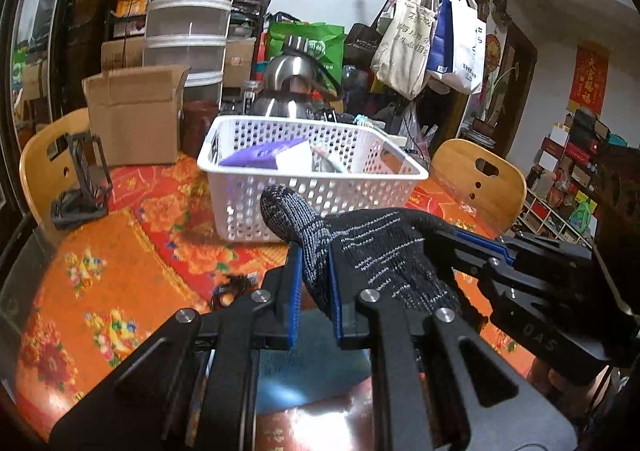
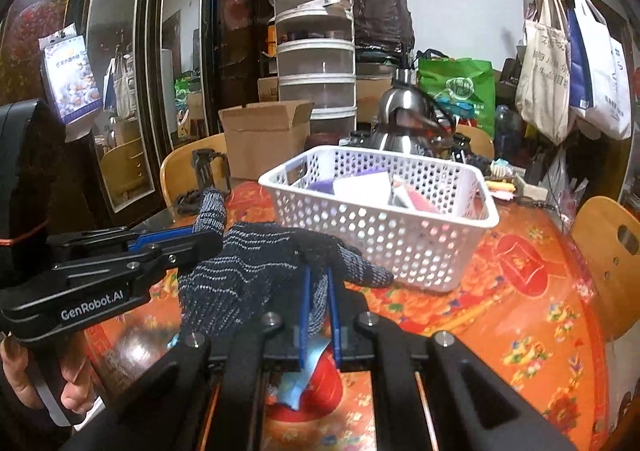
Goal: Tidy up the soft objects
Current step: 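Carry the gloves into the basket and open the right tool, then withdraw the right tool to the light blue moist toilet paper pack, then close the right tool on the edge of the blue pack, then lift the blue pack with the right tool and carry it over the basket, then open the right tool to drop the blue pack into the basket, then grasp the white towel roll with the right tool while the left tool grasps the black USB cable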
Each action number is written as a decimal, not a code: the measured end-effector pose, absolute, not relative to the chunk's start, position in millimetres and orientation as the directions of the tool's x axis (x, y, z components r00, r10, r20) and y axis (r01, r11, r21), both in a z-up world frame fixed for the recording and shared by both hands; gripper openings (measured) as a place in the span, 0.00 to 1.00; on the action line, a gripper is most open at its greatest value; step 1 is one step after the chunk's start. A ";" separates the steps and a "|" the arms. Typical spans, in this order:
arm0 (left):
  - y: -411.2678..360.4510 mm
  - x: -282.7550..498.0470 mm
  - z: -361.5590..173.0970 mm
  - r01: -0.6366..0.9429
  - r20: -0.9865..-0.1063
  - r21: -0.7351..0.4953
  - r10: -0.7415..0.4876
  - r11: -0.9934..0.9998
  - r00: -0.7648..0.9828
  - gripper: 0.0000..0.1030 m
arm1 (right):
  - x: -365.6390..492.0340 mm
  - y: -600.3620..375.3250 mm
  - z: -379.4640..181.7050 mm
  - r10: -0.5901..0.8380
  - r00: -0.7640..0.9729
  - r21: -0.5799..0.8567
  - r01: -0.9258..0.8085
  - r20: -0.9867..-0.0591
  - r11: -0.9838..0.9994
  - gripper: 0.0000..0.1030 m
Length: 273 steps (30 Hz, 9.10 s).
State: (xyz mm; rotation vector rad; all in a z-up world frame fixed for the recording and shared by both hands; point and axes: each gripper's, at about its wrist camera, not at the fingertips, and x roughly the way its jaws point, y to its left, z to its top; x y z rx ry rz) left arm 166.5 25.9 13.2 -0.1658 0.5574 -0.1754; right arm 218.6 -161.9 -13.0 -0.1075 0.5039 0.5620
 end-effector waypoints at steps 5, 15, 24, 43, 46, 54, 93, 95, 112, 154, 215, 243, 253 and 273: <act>17.5 184.0 44.3 0.139 -0.487 -0.184 -0.213 0.973 0.847 0.11 | 243.0 -169.3 15.0 0.483 0.743 0.039 -0.527 -0.463 0.849 0.07; 1.0 269.4 129.3 0.166 -0.444 -0.128 -0.206 0.978 0.872 0.11 | 322.3 -178.7 78.0 0.426 0.789 -0.001 -0.476 -0.443 0.879 0.07; -15.1 343.0 146.1 0.158 -0.479 -0.087 -0.181 0.984 0.859 0.11 | 382.2 -177.9 76.4 0.373 0.794 -0.003 -0.426 -0.481 0.905 0.07; -21.6 450.5 70.5 0.112 -0.602 -0.082 -0.138 0.990 0.786 0.26 | 446.4 -180.1 21.9 0.337 0.771 0.029 -0.383 -0.540 0.923 0.08; -21.4 461.6 57.0 0.108 -0.633 -0.074 -0.130 0.991 0.763 0.82 | 451.8 -187.9 13.4 0.317 0.766 0.053 -0.349 -0.559 0.936 0.33; 11.1 454.0 44.5 0.039 -0.611 -0.103 -0.094 0.994 0.786 0.93 | 452.4 -209.0 -1.4 0.278 0.772 0.055 -0.302 -0.572 0.952 0.71; 67.8 146.1 -101.5 0.061 -0.775 -0.136 -0.145 0.989 0.615 0.93 | 216.1 -131.8 -124.9 0.502 0.453 0.233 -0.528 -0.737 0.817 0.72; 64.3 148.8 -112.7 0.070 -0.787 -0.154 -0.165 0.986 0.595 0.92 | 217.1 -129.3 -126.8 0.493 0.453 0.221 -0.530 -0.743 0.819 0.72; 49.8 171.3 -114.6 0.109 -0.772 -0.157 -0.191 0.981 0.606 0.54 | 225.9 -121.2 -132.5 0.476 0.462 0.191 -0.537 -0.749 0.821 0.40; 10.8 146.8 -35.5 0.198 -0.617 -0.124 -0.232 0.972 0.752 0.37 | 190.0 -163.2 -48.7 0.432 0.697 0.031 -0.508 -0.573 0.861 0.17; 34.3 412.5 -2.4 0.061 -0.649 -0.071 -0.092 0.996 0.755 0.88 | 406.8 -196.8 -15.4 0.343 0.755 0.043 -0.387 -0.558 0.921 0.73; 63.1 278.9 -114.9 -0.019 -0.806 -0.051 -0.030 0.998 0.592 0.90 | 226.8 -240.0 -128.8 0.326 0.574 0.052 -0.440 -0.751 0.896 0.35; 59.9 290.6 -125.1 -0.012 -0.821 -0.022 -0.011 1.000 0.571 0.90 | 248.0 -214.2 -125.1 0.318 0.557 0.019 -0.476 -0.767 0.879 0.31; 56.8 293.4 -120.4 -0.007 -0.787 -0.023 -0.014 1.000 0.616 0.31 | 265.9 -212.6 -111.6 0.381 0.633 0.096 -0.437 -0.674 0.894 0.31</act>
